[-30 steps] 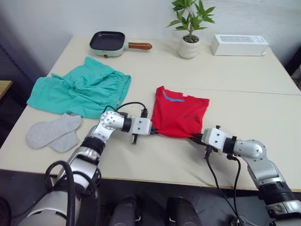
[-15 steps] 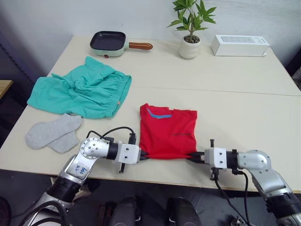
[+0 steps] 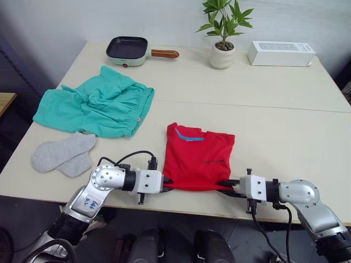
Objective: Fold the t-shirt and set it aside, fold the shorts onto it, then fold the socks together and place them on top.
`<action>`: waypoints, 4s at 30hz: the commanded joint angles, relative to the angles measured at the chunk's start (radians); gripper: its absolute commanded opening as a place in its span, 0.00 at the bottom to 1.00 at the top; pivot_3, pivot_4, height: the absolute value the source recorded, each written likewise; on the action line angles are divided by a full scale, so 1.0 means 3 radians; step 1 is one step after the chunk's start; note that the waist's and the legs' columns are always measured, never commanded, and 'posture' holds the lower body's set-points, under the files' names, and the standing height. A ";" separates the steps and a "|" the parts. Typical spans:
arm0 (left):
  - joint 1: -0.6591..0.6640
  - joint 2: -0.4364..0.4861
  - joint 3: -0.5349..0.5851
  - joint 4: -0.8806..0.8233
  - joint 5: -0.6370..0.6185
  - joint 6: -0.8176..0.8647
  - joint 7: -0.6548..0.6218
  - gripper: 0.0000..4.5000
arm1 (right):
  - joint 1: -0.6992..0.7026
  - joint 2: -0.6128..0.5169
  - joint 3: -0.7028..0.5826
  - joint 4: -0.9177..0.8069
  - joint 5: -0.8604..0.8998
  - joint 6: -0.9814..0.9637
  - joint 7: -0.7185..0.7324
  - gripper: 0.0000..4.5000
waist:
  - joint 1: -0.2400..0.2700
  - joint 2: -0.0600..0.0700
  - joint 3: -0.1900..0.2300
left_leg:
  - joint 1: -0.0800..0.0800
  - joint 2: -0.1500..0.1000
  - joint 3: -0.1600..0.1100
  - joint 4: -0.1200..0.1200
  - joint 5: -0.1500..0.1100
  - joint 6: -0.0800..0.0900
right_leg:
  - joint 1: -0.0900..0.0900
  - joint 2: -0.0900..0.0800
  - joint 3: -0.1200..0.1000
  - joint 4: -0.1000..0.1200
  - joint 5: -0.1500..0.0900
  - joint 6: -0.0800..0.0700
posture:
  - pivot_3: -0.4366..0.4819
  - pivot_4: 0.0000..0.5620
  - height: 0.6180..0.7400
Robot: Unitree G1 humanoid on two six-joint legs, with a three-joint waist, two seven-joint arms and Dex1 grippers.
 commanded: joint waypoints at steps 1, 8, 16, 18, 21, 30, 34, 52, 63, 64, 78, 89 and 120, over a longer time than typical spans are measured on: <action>0.0060 0.0009 0.0275 -0.0246 -0.0371 0.0237 0.0038 0.48 | 0.0295 -0.0316 -0.0164 -0.0558 0.0559 0.0733 0.0275 0.48 | 0.0022 0.0001 0.0001 | -0.0001 0.0000 0.0000 0.0000 -0.0001 0.0001 | -0.0001 -0.0001 0.0000 0.0000 0.0000 0.0000 | 0.48 0.27 1.00; 0.0078 0.0050 0.0753 -0.0562 -0.1416 0.0988 -0.0128 0.28 | 0.0174 -0.0389 -0.0620 -0.0981 0.1494 0.1667 0.0216 0.18 | -0.0008 0.0003 0.0002 | -0.0001 0.0009 -0.0001 0.0001 -0.0003 -0.0001 | 0.0000 0.0001 -0.0001 -0.0006 -0.0001 -0.0002 | 0.48 0.27 1.00; -0.0329 -0.0565 0.0146 0.0370 -0.0617 0.0580 0.0408 0.00 | -0.0378 0.0763 0.0093 -0.0368 0.0329 0.0785 -0.0429 0.00 | 0.0045 0.0002 0.0001 | 0.0033 0.0006 0.0010 -0.0009 -0.0023 -0.0022 | 0.0029 0.0006 0.0001 -0.0013 -0.0003 -0.0005 | 0.48 0.27 1.00; -0.0311 -0.0576 -0.0040 0.0553 -0.0404 0.0532 0.0415 0.00 | -0.0423 0.0930 0.0155 -0.0161 0.0169 0.0646 -0.0543 0.00 | 0.0043 0.0002 0.0001 | 0.0026 0.0005 0.0015 -0.0008 -0.0015 -0.0007 | 0.0021 0.0009 0.0002 -0.0003 -0.0003 -0.0005 | 0.48 0.27 1.00; -0.0290 -0.0590 -0.0128 0.0715 -0.0204 0.0449 0.0523 0.00 | -0.0459 0.1069 0.0102 0.0044 0.0059 0.0513 -0.0701 0.00 | 0.0046 0.0002 0.0001 | 0.0022 0.0006 0.0024 -0.0008 -0.0014 -0.0006 | 0.0011 0.0020 0.0001 0.0005 -0.0003 -0.0005 | 0.48 0.27 1.00; -0.0036 -0.0488 -0.0211 0.0608 -0.0125 0.0539 0.0558 0.00 | -0.0630 0.1287 -0.0319 0.0605 0.0001 0.0745 -0.1371 0.00 | -0.0005 0.0009 -0.0008 | 0.0044 0.0012 0.0017 -0.0008 -0.0026 -0.0027 | 0.0030 0.0004 0.0011 -0.0008 -0.0004 -0.0007 | 0.48 0.27 1.00; -0.0098 -0.0562 -0.0098 0.0699 -0.0207 0.0529 0.0656 0.00 | -0.0818 0.1329 -0.0490 0.0838 0.0070 0.1070 -0.1558 0.00 | -0.0022 0.0024 -0.0023 | 0.0044 0.0012 0.0017 -0.0011 -0.0027 -0.0029 | 0.0029 0.0004 0.0010 -0.0008 -0.0005 -0.0009 | 0.48 0.27 1.00; -0.0868 -0.1037 0.0356 0.1263 -0.0613 0.0208 0.0685 0.00 | -0.1091 0.1334 -0.0387 0.0286 0.0337 0.1185 -0.1137 0.00 | -0.0023 0.0032 -0.0025 | 0.0028 0.0010 0.0025 -0.0015 -0.0015 -0.0007 | 0.0011 0.0009 0.0009 0.0001 -0.0005 -0.0008 | 0.48 0.27 1.00; -0.1145 -0.1217 0.0278 0.2276 -0.0086 -0.0062 0.1201 0.00 | -0.1358 0.1538 -0.0438 0.1543 -0.0057 0.0641 -0.1491 0.00 | -0.0027 0.0025 -0.0026 | 0.0029 0.0005 0.0057 -0.0022 -0.0004 0.0007 | -0.0007 0.0015 0.0011 0.0009 0.0001 0.0001 | 0.48 0.27 1.00; -0.1130 -0.1216 0.0292 0.2266 -0.0094 -0.0046 0.1212 0.00 | -0.1391 0.1531 -0.0485 0.1616 -0.0055 0.0653 -0.1540 0.00 | -0.0026 0.0025 -0.0027 | 0.0031 0.0005 0.0057 -0.0022 -0.0004 0.0007 | -0.0007 0.0008 0.0013 0.0007 0.0001 0.0001 | 0.48 0.27 1.00; -0.0570 -0.1005 0.0167 0.1353 -0.0606 0.0163 0.0258 0.00 | -0.1412 0.1498 -0.0777 0.1378 0.0182 0.0991 -0.1619 0.00 | -0.0094 0.0025 -0.0027 | 0.0036 0.0007 0.0064 -0.0041 -0.0003 -0.0002 | -0.0011 0.0008 0.0021 0.0006 0.0000 0.0000 | 0.48 0.27 1.00; -0.0435 -0.0616 0.0387 0.1240 -0.0840 0.0146 -0.0113 0.00 | -0.1174 0.0585 -0.1181 0.0683 0.0992 0.2285 -0.0819 0.08 | -0.0101 0.0025 -0.0026 | 0.0035 0.0009 0.0064 -0.0051 -0.0004 -0.0001 | -0.0017 0.0003 0.0051 -0.0013 0.0000 -0.0001 | 0.48 0.27 1.00; -0.0623 -0.0795 0.0441 0.1743 -0.0720 -0.0459 -0.0147 0.00 | -0.1520 0.0648 -0.0518 0.0338 0.1805 0.5504 -0.1080 0.64 | -0.0103 0.0008 -0.0035 | 0.0034 0.0015 0.0067 -0.0052 -0.0016 -0.0003 | -0.0021 0.0003 0.0052 -0.0018 0.0000 -0.0004 | 0.48 0.27 1.00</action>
